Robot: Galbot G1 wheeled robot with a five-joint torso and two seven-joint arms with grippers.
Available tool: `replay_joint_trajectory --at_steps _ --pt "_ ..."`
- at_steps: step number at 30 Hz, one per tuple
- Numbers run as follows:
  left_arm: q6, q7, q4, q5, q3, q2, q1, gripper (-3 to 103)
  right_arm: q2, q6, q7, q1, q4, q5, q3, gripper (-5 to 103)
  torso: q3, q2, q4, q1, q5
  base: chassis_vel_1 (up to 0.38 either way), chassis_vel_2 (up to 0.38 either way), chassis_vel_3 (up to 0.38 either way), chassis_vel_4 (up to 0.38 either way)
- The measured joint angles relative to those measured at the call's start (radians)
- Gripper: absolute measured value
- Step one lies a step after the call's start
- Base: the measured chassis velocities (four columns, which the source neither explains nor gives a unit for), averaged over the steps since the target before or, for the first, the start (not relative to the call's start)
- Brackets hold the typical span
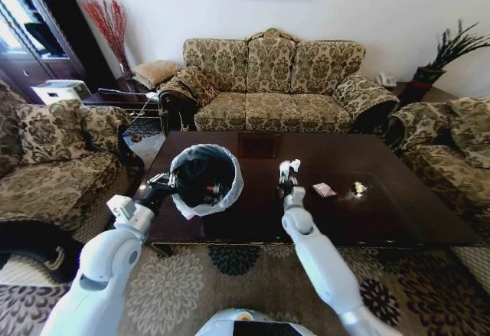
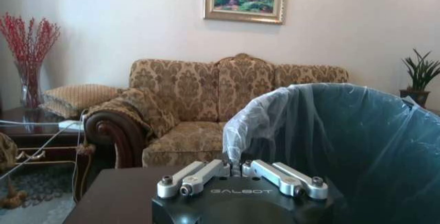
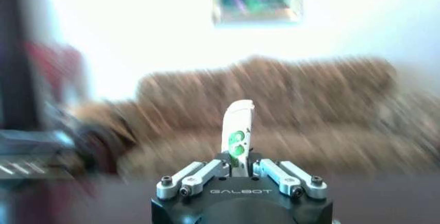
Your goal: Move to the front of the table and place the trash on the table into the trash bin.
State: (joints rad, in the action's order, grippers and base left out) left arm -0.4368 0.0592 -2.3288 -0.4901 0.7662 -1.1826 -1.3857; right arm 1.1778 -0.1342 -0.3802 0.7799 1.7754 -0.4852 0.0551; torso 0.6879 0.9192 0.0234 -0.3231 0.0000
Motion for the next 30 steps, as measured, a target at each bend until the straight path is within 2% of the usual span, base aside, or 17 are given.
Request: replay_joint_trajectory --at_steps 2,3,6,7,9,10,11,13,14,17,20,25,30 --pt "-0.002 0.002 -0.003 0.003 -0.004 -0.004 -0.002 3 -0.089 -0.034 0.019 -0.089 0.121 -0.08 -0.051 6 0.0 0.0 0.0006 0.0 0.0001 0.0 0.0 0.0 0.0" --pt "-0.002 0.002 -0.003 0.003 -0.004 -0.004 -0.002 3 -0.089 -0.034 0.019 -0.089 0.121 -0.08 -0.051 6 0.0 0.0 0.0006 0.0 0.0001 0.0 0.0 0.0 0.0" --pt "-0.004 0.011 -0.003 0.011 -0.013 -0.004 -0.004 3 -0.191 -0.076 0.051 -0.227 0.255 -0.215 -0.14 6 0.0 0.0 -0.0007 0.0 -0.0001 0.0 0.0 0.0 0.0" --pt "-0.004 0.011 -0.003 0.011 -0.013 -0.004 -0.004 3 -0.191 -0.076 0.051 -0.227 0.255 -0.215 -0.14 6 0.0 0.0 -0.0007 0.0 -0.0001 0.0 0.0 0.0 0.0" --pt "-0.004 0.011 -0.006 0.015 -0.012 -0.005 -0.008 3 -0.22 -0.095 0.076 -0.321 0.302 -0.299 -0.207 5 0.0 0.0 -0.0008 0.0 0.0005 0.0 0.0 0.0 0.0" --pt "-0.004 0.011 -0.006 0.015 -0.012 -0.005 -0.008 3 -0.22 -0.095 0.076 -0.321 0.302 -0.299 -0.207 5 0.0 0.0 -0.0008 0.0 0.0005 0.0 0.0 0.0 0.0" --pt "-0.006 0.011 -0.009 0.018 -0.011 -0.008 -0.009 3 -0.237 -0.11 0.085 -0.465 0.353 -0.424 -0.313 5 0.0 0.0 0.0 0.0 0.0 0.0 0.0 0.0 0.0" --pt "-0.008 0.009 -0.011 0.02 -0.012 -0.011 -0.008 3 -0.215 -0.124 0.052 -0.638 0.398 -0.565 -0.49 5 0.0 0.0 0.0004 0.0 -0.0005 0.0 0.0 0.0 0.0" --pt "-0.008 0.009 -0.011 0.02 -0.012 -0.011 -0.008 3 -0.215 -0.124 0.052 -0.638 0.398 -0.565 -0.49 5 0.0 0.0 0.0004 0.0 -0.0005 0.0 0.0 0.0 0.0" --pt "-0.009 0.009 -0.016 0.02 -0.012 -0.012 -0.009 3 -0.185 -0.161 0.0 -0.717 0.425 -0.626 -0.627 5 0.0 0.0 0.0005 0.0 -0.0005 0.0 0.0 0.0 0.0" --pt "-0.011 0.009 -0.019 0.019 -0.01 -0.011 -0.01 3 -0.19 -0.18 -0.008 -0.719 0.432 -0.616 -0.667 5 0.0 0.0 0.0001 0.0 0.0 0.0 0.0 0.0 0.0" --pt "-0.012 0.008 -0.019 0.018 -0.005 -0.01 -0.009 3 -0.243 -0.206 -0.009 -0.662 0.466 -0.588 -0.668 5 0.0 0.0 -0.0006 0.0 0.0004 0.0 0.0 0.0 0.0" --pt "-0.011 0.008 -0.008 0.018 -0.004 -0.019 -0.009 3 -0.283 -0.224 0.002 -0.609 0.474 -0.526 -0.66 3 0.0 0.0 0.0 0.0 0.0 0.0 0.0 0.0 0.0"
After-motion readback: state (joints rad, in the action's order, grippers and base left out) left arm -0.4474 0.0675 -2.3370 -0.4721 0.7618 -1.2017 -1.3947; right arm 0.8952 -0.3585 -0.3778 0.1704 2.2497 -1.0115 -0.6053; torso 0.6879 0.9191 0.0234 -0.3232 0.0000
